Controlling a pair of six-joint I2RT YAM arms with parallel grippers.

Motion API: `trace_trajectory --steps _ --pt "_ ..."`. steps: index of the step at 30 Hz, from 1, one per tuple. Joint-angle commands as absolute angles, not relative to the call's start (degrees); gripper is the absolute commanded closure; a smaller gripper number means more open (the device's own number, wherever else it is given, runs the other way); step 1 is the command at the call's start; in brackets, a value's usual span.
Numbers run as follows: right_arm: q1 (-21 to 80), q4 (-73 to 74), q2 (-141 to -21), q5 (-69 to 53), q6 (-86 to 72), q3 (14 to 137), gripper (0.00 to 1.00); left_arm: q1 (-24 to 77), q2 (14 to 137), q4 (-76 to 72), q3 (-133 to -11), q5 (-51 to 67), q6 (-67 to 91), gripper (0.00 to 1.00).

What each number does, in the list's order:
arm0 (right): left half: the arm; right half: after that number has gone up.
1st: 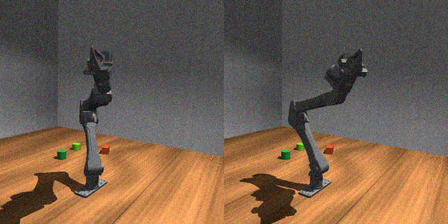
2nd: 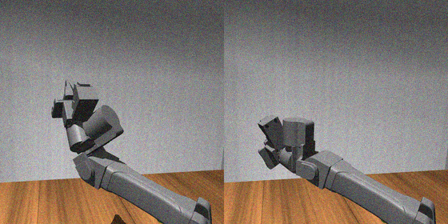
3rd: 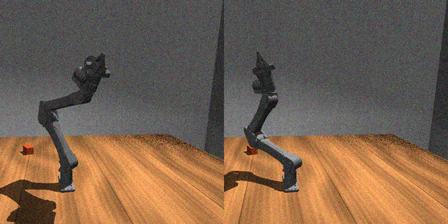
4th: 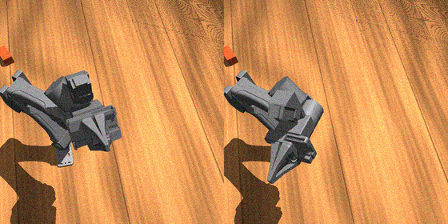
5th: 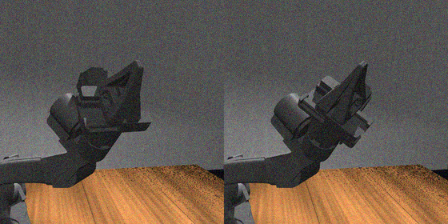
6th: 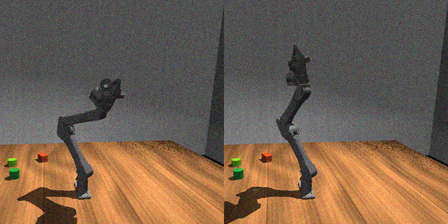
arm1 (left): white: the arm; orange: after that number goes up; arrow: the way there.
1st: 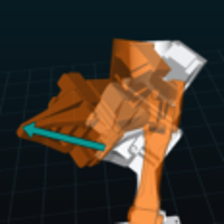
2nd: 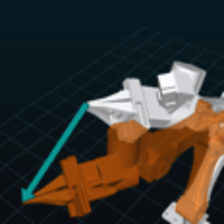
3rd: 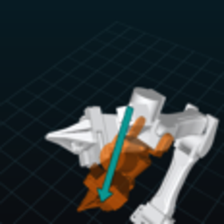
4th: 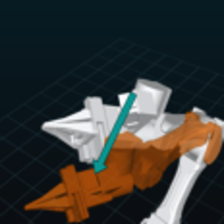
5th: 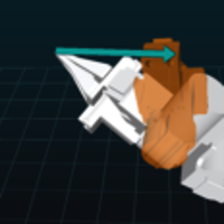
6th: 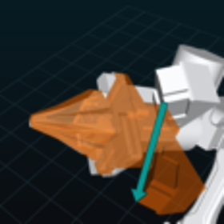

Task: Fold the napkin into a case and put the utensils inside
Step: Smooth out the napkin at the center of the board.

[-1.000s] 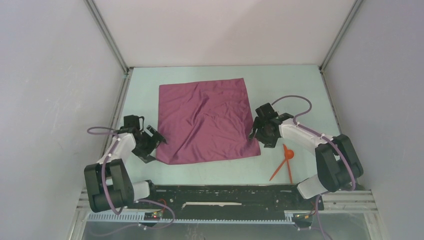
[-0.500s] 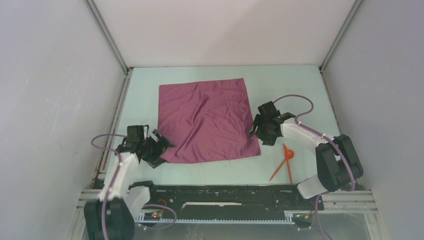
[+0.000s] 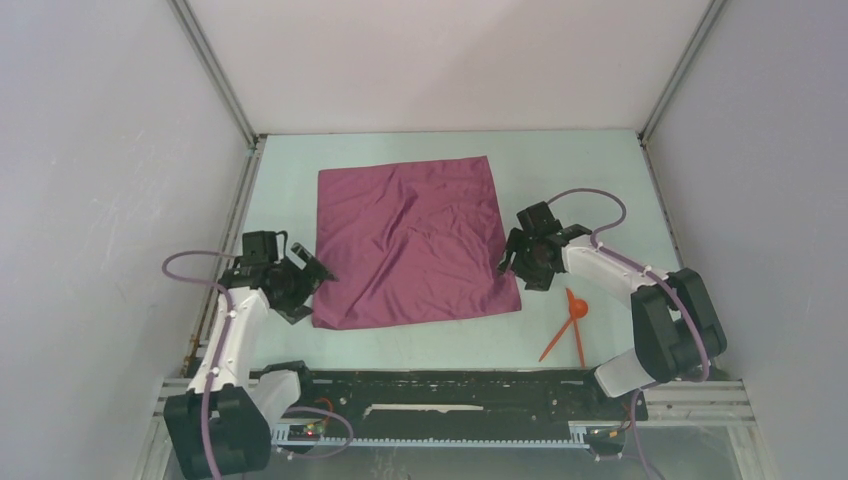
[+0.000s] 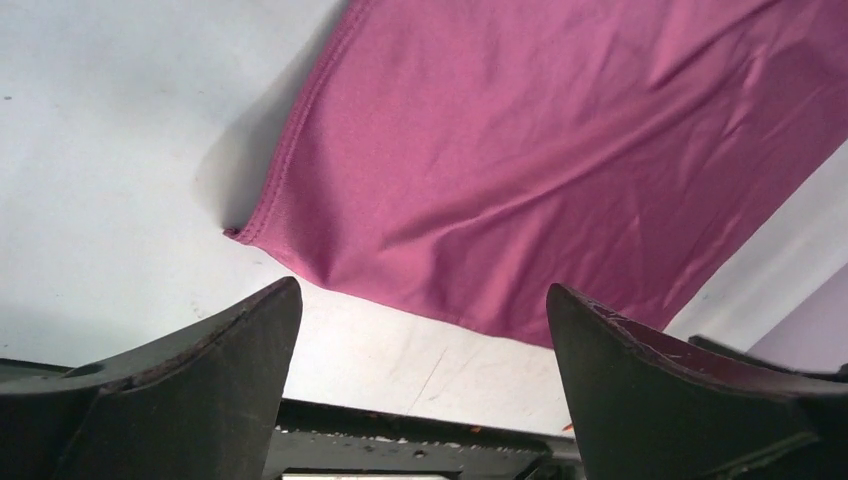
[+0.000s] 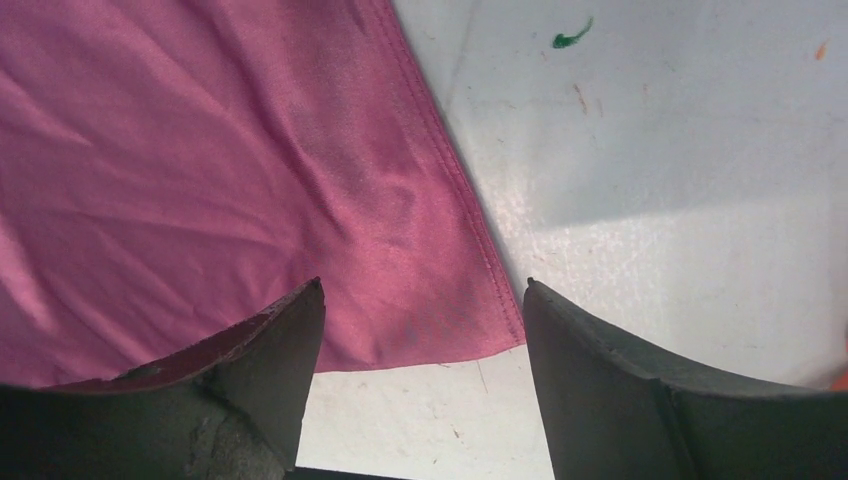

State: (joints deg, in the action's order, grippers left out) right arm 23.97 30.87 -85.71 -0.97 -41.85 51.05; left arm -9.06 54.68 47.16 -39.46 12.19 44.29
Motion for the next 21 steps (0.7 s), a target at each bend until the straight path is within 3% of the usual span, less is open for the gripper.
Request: trace_trajectory --steps 1,9,18,21 --pt "24.01 35.00 -85.98 5.83 -45.71 50.95 0.21 -4.44 54.98 42.24 -40.68 11.00 40.27 0.01" --pt "31.60 41.44 -83.00 14.15 -60.47 49.31 0.32 1.81 52.92 41.93 -42.05 8.00 38.14 0.06" --pt "32.40 43.37 -82.28 14.46 -64.45 48.86 0.41 3.31 50.34 42.10 -44.67 8.51 33.40 0.06" --pt "32.48 43.34 -82.93 13.65 -65.58 48.87 0.58 3.48 50.92 42.19 -44.66 8.82 32.80 0.06"
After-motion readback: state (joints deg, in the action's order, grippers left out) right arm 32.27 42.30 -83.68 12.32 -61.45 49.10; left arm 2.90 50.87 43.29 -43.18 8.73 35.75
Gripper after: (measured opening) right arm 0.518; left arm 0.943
